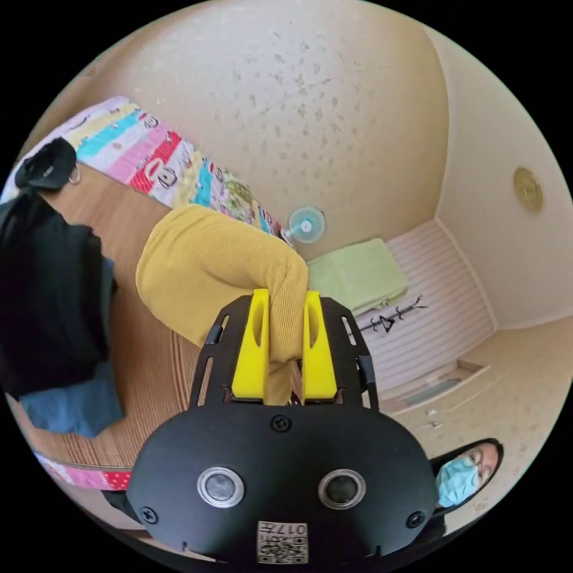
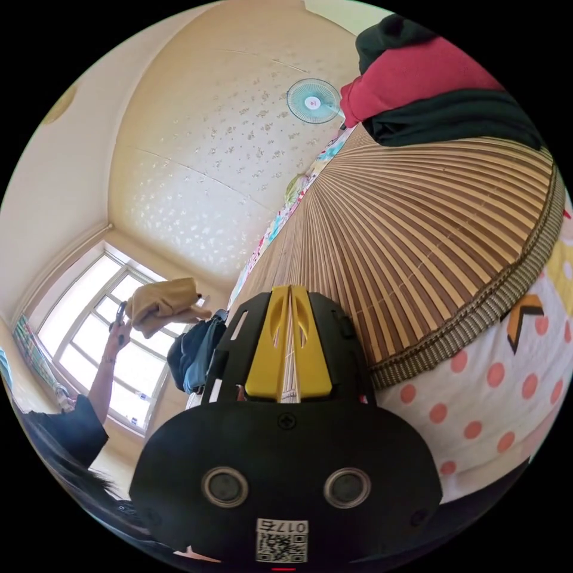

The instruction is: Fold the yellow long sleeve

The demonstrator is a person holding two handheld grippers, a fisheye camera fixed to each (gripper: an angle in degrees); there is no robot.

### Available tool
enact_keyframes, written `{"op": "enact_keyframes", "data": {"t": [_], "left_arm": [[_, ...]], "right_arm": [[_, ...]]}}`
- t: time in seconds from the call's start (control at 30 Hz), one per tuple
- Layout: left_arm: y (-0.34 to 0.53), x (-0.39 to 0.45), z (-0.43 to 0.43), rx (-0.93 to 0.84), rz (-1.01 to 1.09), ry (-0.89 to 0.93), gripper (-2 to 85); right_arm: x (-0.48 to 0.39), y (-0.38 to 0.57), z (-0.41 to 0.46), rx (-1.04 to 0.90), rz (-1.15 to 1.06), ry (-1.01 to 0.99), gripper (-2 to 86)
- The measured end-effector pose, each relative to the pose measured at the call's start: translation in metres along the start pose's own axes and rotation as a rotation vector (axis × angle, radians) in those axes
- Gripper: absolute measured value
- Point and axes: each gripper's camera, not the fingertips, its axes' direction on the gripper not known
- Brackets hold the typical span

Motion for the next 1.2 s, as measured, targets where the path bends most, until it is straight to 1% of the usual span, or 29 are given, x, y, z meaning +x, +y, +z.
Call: {"op": "enact_keyframes", "data": {"t": [0.07,0.13,0.2,0.27,0.3,0.33,0.37,0.43,0.5,0.6,0.67,0.7,0.77,0.8,0.83,0.87,0.9,0.97,1.03,1.07,1.13,1.17,1.2], "left_arm": [[-0.005,-0.010,-0.057,0.136,-0.048,-0.036,8.6],[0.005,-0.028,-0.090,0.197,-0.080,-0.074,8.6],[0.025,-0.054,-0.110,0.199,-0.130,-0.178,8.8],[0.065,-0.099,-0.122,0.148,-0.242,-0.401,9.5],[0.078,-0.111,-0.123,0.132,-0.269,-0.463,9.6],[0.104,-0.131,-0.126,0.114,-0.324,-0.591,9.7],[0.131,-0.142,-0.127,0.119,-0.305,-0.650,9.5],[0.168,-0.146,-0.124,0.139,-0.188,-0.595,8.8],[0.200,-0.144,-0.110,0.128,-0.150,-0.592,7.7],[0.248,-0.117,-0.059,0.065,-0.030,-0.743,5.1],[0.278,-0.089,-0.002,-0.036,0.099,-0.851,3.3],[0.286,-0.080,0.014,-0.050,0.148,-0.860,3.4],[0.314,-0.046,0.082,-0.112,0.357,-0.877,3.1],[0.320,-0.040,0.102,-0.128,0.398,-0.890,2.9],[0.329,-0.032,0.142,-0.165,0.448,-0.941,1.8],[0.335,-0.031,0.183,-0.198,0.474,-0.996,1.0],[0.339,-0.032,0.202,-0.209,0.489,-1.018,0.7],[0.357,-0.048,0.277,-0.258,0.594,-1.077,0.2],[0.366,-0.076,0.324,-0.310,0.598,-1.158,0.4],[0.370,-0.098,0.345,-0.333,0.557,-1.213,0.9],[0.377,-0.129,0.359,-0.342,0.480,-1.249,1.8],[0.385,-0.139,0.354,-0.287,0.469,-1.192,1.6],[0.389,-0.142,0.350,-0.269,0.473,-1.157,1.1]], "right_arm": [[-0.001,-0.001,-0.001,0.003,-0.007,0.007,0.3],[0.000,-0.003,-0.002,0.006,-0.009,0.009,0.3],[0.000,-0.004,-0.003,0.010,-0.010,0.010,0.3],[0.001,-0.005,-0.003,0.013,-0.007,0.018,0.3],[0.002,-0.006,-0.003,0.012,-0.006,0.020,0.3],[0.003,-0.006,-0.002,0.011,-0.003,0.020,0.3],[0.004,-0.007,-0.002,0.010,-0.001,0.018,0.3],[0.007,-0.008,-0.002,0.011,0.004,0.008,0.3],[0.011,-0.009,-0.001,0.011,0.008,-0.002,0.3],[0.015,-0.009,0.002,0.010,0.013,-0.004,0.3],[0.018,-0.009,0.006,0.011,0.016,0.000,0.3],[0.019,-0.009,0.007,0.012,0.016,0.002,0.3],[0.020,-0.006,0.012,0.024,0.000,0.015,0.3],[0.019,-0.004,0.013,0.034,-0.012,0.025,0.3],[0.015,0.001,0.015,0.059,-0.035,0.058,0.3],[0.011,0.005,0.017,0.075,-0.053,0.090,0.3],[0.010,0.006,0.019,0.077,-0.062,0.096,0.3],[0.016,0.009,0.024,0.073,-0.082,0.057,0.3],[0.025,0.012,0.026,0.078,-0.085,0.004,0.4],[0.029,0.014,0.029,0.074,-0.089,-0.023,0.4],[0.033,0.016,0.037,0.050,-0.100,-0.036,0.4],[0.035,0.016,0.045,0.023,-0.107,-0.035,0.4],[0.036,0.016,0.050,0.009,-0.107,-0.034,0.4]]}}
